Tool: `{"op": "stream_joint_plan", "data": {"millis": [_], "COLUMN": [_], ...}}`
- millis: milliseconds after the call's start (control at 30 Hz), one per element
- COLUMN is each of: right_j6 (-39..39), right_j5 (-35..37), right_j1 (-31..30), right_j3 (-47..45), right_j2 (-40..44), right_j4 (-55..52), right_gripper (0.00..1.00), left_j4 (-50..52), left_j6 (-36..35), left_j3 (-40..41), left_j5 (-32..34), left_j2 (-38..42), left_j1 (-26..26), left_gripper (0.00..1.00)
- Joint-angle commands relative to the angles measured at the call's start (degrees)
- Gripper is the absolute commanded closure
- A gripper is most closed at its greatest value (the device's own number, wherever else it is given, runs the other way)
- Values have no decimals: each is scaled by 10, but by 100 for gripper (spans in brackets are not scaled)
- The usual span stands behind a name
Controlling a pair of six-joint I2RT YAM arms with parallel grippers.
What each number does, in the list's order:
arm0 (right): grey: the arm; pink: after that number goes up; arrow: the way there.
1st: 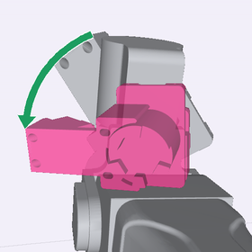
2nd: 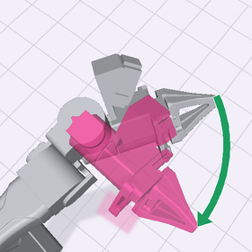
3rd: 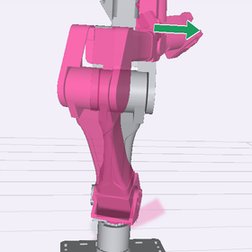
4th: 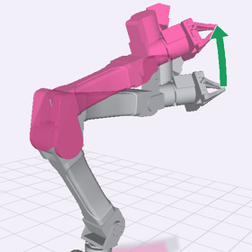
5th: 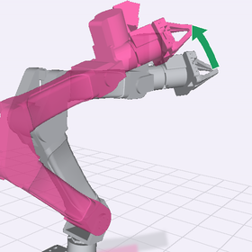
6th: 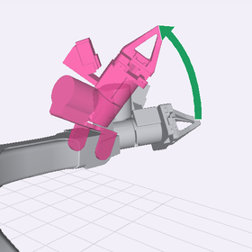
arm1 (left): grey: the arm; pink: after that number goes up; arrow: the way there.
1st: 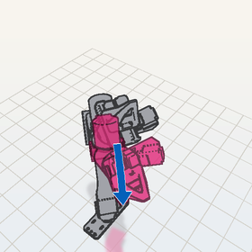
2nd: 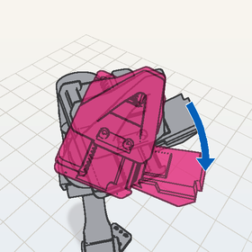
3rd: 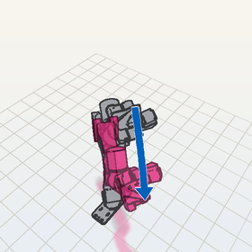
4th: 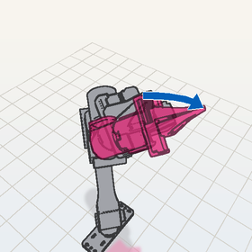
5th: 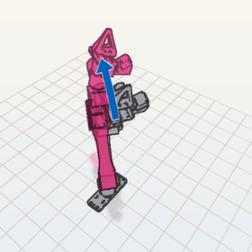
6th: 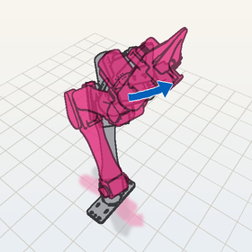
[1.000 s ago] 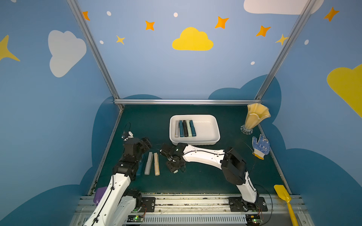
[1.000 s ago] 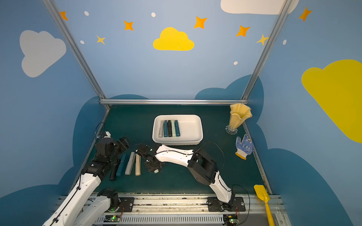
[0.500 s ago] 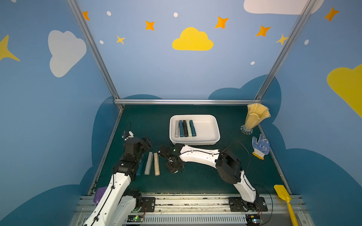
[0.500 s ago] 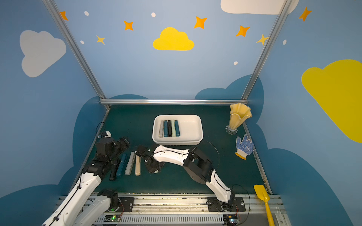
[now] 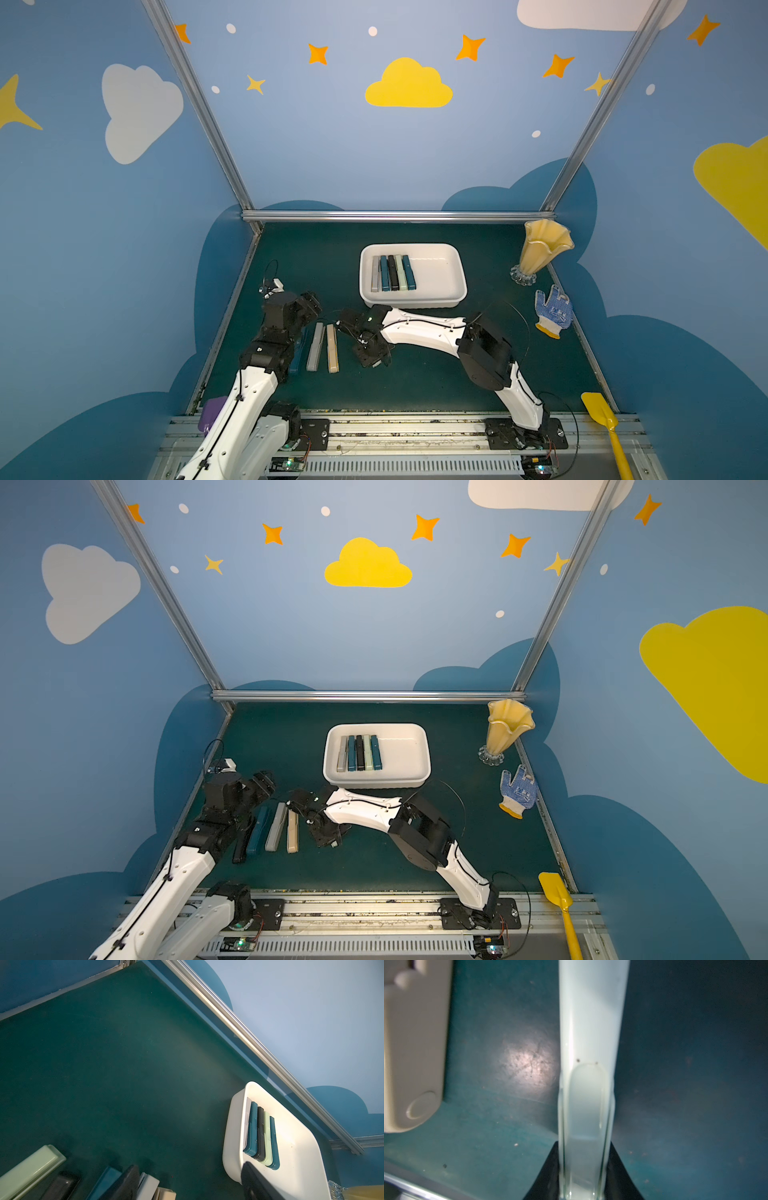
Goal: Put the pruning pliers into the storage box
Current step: Pick up the pruning pliers from the center of the board.
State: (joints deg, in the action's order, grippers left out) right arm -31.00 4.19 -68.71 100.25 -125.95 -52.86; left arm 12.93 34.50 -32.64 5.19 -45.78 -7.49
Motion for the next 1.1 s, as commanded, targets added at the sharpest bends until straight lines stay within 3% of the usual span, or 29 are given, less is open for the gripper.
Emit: {"op": "stream_joint_plan", "data": {"millis": [0, 300, 567, 833, 1067], "right_j6": [1, 19, 32, 75, 110], "right_j5": [26, 37, 74, 55, 2], "right_j1": [3, 47, 138, 278, 366], "right_j3": [-11, -2, 18, 35, 67], "right_j2": [43, 143, 213, 183, 100], "right_j4": [-29, -66, -88, -48, 8], "right_gripper": [73, 74, 74, 75, 76], "left_j4": [1, 11, 15, 87, 164], "left_j6": [-10, -17, -31, -57, -39], "left_j3": [-1, -6, -44, -94, -100], "left_j5": [-3, -6, -11, 22, 29], "left_j2": [-5, -25, -88, -129, -121], "left_j1": [2, 1, -17, -90, -132], "left_gripper": [23, 23, 24, 24, 24]}}
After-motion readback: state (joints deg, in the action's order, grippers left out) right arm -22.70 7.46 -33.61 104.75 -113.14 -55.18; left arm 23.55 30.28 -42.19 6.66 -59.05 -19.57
